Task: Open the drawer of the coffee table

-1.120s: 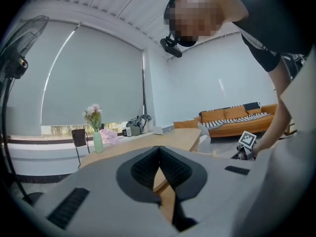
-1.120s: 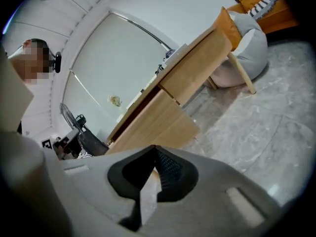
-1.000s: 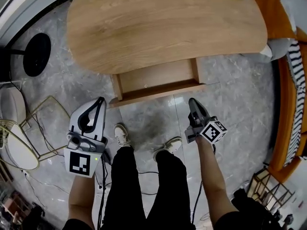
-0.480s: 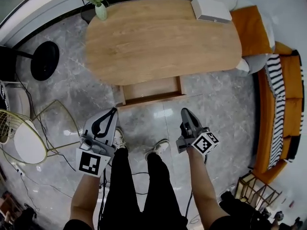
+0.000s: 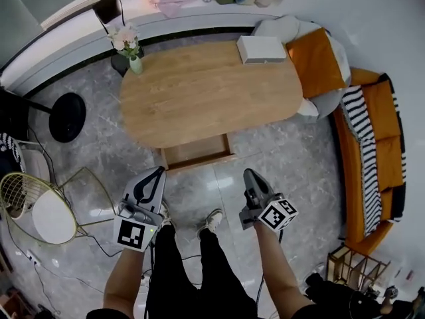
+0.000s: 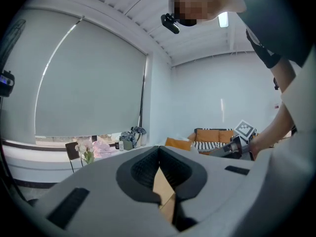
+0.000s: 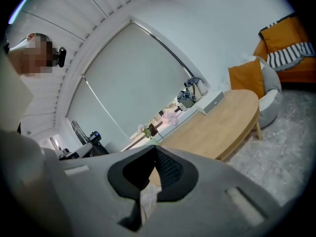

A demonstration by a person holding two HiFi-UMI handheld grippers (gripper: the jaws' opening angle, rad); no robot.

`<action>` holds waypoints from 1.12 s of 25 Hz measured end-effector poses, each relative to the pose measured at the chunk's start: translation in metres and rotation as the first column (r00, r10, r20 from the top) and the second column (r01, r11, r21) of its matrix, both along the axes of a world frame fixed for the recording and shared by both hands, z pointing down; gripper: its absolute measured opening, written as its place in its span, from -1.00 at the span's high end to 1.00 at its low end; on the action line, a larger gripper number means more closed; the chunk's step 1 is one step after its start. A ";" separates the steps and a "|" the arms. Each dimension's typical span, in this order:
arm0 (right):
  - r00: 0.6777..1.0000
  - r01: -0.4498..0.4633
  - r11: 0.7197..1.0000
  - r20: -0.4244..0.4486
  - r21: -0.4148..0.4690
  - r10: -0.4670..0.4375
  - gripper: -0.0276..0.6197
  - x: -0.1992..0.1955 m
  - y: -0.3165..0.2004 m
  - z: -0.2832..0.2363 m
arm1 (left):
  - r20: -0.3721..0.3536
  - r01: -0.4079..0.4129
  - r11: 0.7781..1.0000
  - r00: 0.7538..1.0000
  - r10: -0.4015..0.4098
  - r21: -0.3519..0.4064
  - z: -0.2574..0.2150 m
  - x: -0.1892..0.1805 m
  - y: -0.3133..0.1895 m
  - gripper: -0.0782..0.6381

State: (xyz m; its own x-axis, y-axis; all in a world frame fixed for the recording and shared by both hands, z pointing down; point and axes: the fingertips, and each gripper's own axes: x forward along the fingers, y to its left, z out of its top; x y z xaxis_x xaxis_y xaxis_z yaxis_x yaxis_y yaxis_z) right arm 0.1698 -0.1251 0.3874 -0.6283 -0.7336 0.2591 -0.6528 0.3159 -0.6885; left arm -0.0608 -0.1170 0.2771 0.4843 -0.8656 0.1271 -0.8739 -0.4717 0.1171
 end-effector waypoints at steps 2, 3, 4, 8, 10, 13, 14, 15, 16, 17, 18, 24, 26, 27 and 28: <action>1.000 -0.011 1.000 -0.009 0.013 0.011 0.90 0.003 -0.002 -0.021 | 0.002 -0.008 1.000 1.000 0.008 0.019 -0.017 0.002 -0.003 0.76; 1.000 -0.015 0.999 -0.013 0.028 0.015 0.90 0.003 -0.005 -0.033 | 0.008 -0.018 0.999 1.000 0.017 0.032 -0.026 0.004 -0.006 0.76; 1.000 -0.019 0.999 -0.015 0.044 0.020 0.90 0.003 -0.008 -0.044 | 0.017 -0.029 0.998 0.999 0.028 0.047 -0.035 0.006 -0.008 0.76; 0.999 -0.028 0.996 -0.021 0.081 0.030 0.90 0.009 -0.010 -0.092 | 0.048 -0.055 0.996 0.997 0.052 0.075 -0.072 0.023 -0.002 0.76; 0.999 -0.036 0.995 -0.031 0.094 0.039 0.90 0.013 -0.006 -0.112 | 0.062 -0.060 0.994 0.997 0.055 0.090 -0.090 0.027 0.005 0.76; 0.999 -0.045 0.992 -0.014 0.121 0.047 0.90 0.015 -0.004 -0.145 | 0.053 -0.043 0.994 0.998 0.038 0.101 -0.114 0.021 0.013 0.76; 0.999 -0.048 0.990 0.011 0.130 0.047 0.90 0.015 -0.003 -0.157 | 0.048 -0.031 0.994 0.999 0.026 0.103 -0.122 0.016 0.016 0.76; 0.998 -0.049 0.988 0.038 0.145 0.044 0.90 0.014 -0.002 -0.171 | 0.050 -0.019 0.995 0.999 0.014 0.102 -0.128 0.011 0.019 0.76; 0.998 -0.050 0.985 0.057 0.164 0.041 0.90 0.012 -0.001 -0.186 | 0.066 -0.010 0.995 0.998 0.003 0.098 -0.133 0.005 0.023 0.76; 0.997 -0.050 0.981 0.066 0.187 0.038 0.90 0.011 -0.001 -0.200 | 0.090 -0.004 0.996 0.996 -0.004 0.094 -0.137 0.000 0.026 0.76; 0.997 -0.049 0.976 0.068 0.210 0.036 0.90 0.009 0.000 -0.212 | 0.108 0.000 0.995 0.994 -0.010 0.095 -0.142 -0.005 0.028 0.76; 0.998 -0.026 0.936 0.064 0.351 0.004 0.90 0.000 0.009 -0.282 | 0.124 0.041 0.985 0.990 -0.062 0.165 -0.184 -0.025 0.038 0.76; 0.998 -0.019 0.918 0.066 0.395 -0.007 0.90 -0.003 0.012 -0.303 | 0.125 0.066 0.980 0.988 -0.091 0.189 -0.196 -0.037 0.040 0.76; 0.998 -0.018 0.910 0.063 0.414 -0.009 0.90 -0.003 0.012 -0.312 | 0.126 0.078 0.977 0.987 -0.104 0.199 -0.202 -0.042 0.041 0.76; 0.998 -0.017 0.902 0.056 0.431 -0.008 0.90 -0.003 0.013 -0.320 | 0.127 0.087 0.974 0.985 -0.115 0.207 -0.207 -0.046 0.042 0.76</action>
State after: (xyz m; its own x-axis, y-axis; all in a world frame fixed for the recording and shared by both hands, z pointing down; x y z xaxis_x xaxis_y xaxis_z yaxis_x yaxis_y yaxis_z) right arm 0.1671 -0.1122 0.0670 -0.6291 -0.7683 -0.1184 -0.6196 0.5875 -0.5206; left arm -0.1067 -0.0755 0.0704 0.3827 -0.9239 0.0053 -0.9195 -0.3814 -0.0950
